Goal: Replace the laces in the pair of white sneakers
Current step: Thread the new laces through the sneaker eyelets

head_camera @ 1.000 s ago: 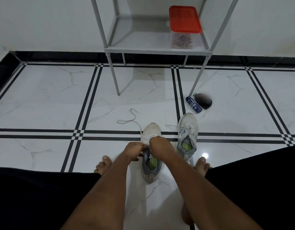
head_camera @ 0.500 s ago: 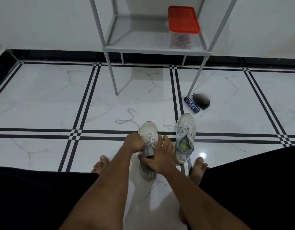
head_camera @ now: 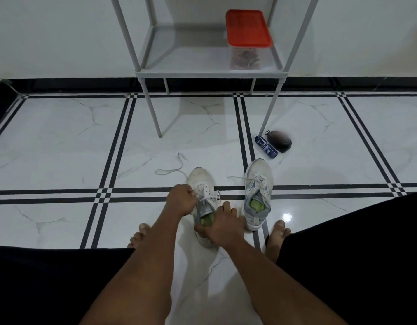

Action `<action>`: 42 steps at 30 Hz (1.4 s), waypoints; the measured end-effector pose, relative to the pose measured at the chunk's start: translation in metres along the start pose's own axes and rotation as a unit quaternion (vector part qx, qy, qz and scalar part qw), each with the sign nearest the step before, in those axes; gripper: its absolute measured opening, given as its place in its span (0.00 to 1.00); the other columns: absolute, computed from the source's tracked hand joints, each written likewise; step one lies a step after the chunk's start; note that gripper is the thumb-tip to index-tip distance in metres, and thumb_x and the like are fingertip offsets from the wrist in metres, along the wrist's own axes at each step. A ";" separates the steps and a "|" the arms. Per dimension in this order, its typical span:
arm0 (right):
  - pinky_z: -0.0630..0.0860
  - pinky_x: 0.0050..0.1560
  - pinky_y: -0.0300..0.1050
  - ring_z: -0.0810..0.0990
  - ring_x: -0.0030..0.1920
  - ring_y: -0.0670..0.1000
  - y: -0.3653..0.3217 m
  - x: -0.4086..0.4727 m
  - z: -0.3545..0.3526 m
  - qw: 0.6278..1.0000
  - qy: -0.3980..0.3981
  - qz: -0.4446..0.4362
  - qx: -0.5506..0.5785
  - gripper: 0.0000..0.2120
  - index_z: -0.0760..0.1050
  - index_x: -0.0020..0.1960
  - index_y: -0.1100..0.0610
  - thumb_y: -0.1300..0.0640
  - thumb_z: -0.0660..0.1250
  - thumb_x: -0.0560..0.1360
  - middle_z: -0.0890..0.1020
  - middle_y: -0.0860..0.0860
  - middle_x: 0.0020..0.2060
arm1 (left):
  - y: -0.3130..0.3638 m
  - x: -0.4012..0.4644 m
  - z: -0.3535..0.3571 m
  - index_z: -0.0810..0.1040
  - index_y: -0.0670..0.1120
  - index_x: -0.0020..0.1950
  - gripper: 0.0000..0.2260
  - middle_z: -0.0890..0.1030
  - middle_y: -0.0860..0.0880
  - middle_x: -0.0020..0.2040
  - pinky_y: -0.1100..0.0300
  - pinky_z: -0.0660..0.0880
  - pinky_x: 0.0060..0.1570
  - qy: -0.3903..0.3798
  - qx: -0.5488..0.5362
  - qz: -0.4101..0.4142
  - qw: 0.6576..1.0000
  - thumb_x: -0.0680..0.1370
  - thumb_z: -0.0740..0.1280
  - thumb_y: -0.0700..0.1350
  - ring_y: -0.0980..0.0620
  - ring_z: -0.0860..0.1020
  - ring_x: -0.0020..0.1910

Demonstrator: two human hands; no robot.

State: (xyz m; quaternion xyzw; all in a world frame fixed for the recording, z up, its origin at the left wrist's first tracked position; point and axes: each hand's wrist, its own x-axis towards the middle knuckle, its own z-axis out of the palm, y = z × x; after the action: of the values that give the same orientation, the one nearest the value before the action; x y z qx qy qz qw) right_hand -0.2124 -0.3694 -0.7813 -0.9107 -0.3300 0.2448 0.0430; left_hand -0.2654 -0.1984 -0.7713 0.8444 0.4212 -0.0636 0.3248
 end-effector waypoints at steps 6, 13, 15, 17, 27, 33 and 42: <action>0.70 0.63 0.60 0.72 0.68 0.61 -0.002 0.001 0.003 1.000 0.009 0.000 0.014 0.53 0.62 0.79 0.58 0.20 0.61 0.69 0.67 0.56 0.71 | 0.004 0.004 -0.016 0.79 0.44 0.51 0.07 0.83 0.44 0.54 0.52 0.79 0.51 -0.080 0.095 -0.011 0.992 0.78 0.67 0.47 0.42 0.81 0.53; 0.73 0.59 0.58 0.74 0.65 0.60 -0.005 0.000 0.007 0.999 0.038 -0.009 0.025 0.47 0.65 0.76 0.56 0.23 0.59 0.70 0.70 0.55 0.67 | 0.013 0.005 -0.040 0.79 0.43 0.44 0.07 0.81 0.47 0.40 0.60 0.67 0.30 0.007 -0.527 -0.183 0.830 0.80 0.64 0.41 0.52 0.69 0.30; 0.73 0.57 0.58 0.75 0.63 0.60 -0.005 0.002 0.007 0.999 0.041 -0.009 0.026 0.46 0.66 0.74 0.57 0.24 0.60 0.70 0.70 0.54 0.65 | 0.010 0.003 -0.050 0.72 0.49 0.40 0.11 0.75 0.50 0.33 0.60 0.58 0.29 0.017 -0.642 -0.209 0.738 0.82 0.63 0.48 0.53 0.64 0.27; 0.74 0.56 0.57 0.75 0.62 0.60 -0.005 0.003 0.008 0.999 0.039 -0.011 0.031 0.45 0.67 0.73 0.56 0.24 0.60 0.70 0.71 0.54 0.64 | 0.005 0.002 -0.042 0.75 0.49 0.44 0.11 0.77 0.50 0.37 0.57 0.68 0.34 0.022 -0.489 -0.206 0.847 0.80 0.68 0.55 0.52 0.73 0.33; 0.74 0.56 0.57 0.75 0.63 0.59 -0.003 0.007 0.012 0.998 0.036 -0.019 0.040 0.45 0.65 0.74 0.56 0.24 0.62 0.70 0.70 0.54 0.65 | -0.003 -0.009 0.023 0.86 0.48 0.42 0.05 0.86 0.49 0.46 0.53 0.80 0.49 -0.037 -0.306 -0.169 0.936 0.77 0.75 0.46 0.47 0.83 0.48; 0.75 0.57 0.56 0.75 0.62 0.59 -0.004 0.008 0.011 0.998 0.039 -0.020 0.033 0.44 0.67 0.72 0.57 0.24 0.61 0.70 0.70 0.54 0.63 | 0.009 0.000 -0.010 0.77 0.47 0.40 0.09 0.75 0.51 0.34 0.62 0.59 0.26 -0.002 -0.518 -0.240 0.821 0.79 0.63 0.41 0.55 0.67 0.25; 0.76 0.56 0.55 0.75 0.61 0.58 -0.002 0.011 0.009 0.999 0.031 -0.025 0.031 0.44 0.68 0.71 0.56 0.24 0.62 0.70 0.71 0.54 0.62 | 0.005 -0.014 0.031 0.86 0.49 0.42 0.05 0.85 0.53 0.42 0.57 0.78 0.50 -0.009 -0.313 -0.169 0.934 0.77 0.73 0.45 0.51 0.81 0.45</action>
State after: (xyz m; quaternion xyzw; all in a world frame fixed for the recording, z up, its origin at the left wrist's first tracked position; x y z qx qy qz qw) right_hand -0.2103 -0.3619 -0.7936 -0.9074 -0.3436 0.2255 0.0880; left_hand -0.2658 -0.2286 -0.7875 0.6156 0.5537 0.0103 0.5607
